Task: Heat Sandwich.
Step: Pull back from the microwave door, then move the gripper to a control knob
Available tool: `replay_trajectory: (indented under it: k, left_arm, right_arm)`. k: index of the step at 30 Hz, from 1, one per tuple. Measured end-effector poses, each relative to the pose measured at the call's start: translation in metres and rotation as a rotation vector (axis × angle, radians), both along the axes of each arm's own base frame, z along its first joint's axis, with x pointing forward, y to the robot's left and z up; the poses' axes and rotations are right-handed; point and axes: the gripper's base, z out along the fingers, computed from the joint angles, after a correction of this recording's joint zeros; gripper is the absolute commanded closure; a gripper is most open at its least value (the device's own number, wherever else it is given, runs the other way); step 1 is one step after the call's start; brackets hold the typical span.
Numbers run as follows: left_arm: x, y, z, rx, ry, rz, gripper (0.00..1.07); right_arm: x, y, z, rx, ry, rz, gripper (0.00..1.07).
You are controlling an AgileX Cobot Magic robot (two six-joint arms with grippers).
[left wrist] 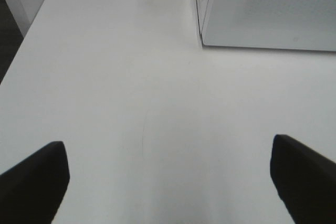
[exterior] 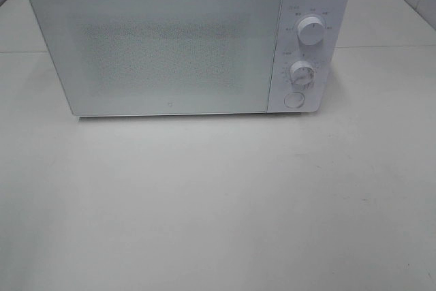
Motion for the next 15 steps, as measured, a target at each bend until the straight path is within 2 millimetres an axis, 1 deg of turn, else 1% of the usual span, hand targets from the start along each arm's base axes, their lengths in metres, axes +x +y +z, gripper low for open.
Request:
replay_trajectory:
  k: [2,4,15]
  left_arm:
    - [-0.0064,0.0003,0.0000,-0.002,-0.041,0.000,0.09]
    - [-0.0086,0.0004,0.0000,-0.002,-0.055,0.000,0.09]
    - [-0.0089,0.0004,0.0000,-0.003,-0.057,0.000,0.09]
  right_arm:
    - [0.0000,0.0000,0.0000,0.000,0.000,0.000,0.31]
    - [0.0000,0.0000,0.0000,0.000,0.000,0.000,0.31]
    - [0.0000,0.0000,0.0000,0.000,0.000,0.000,0.31]
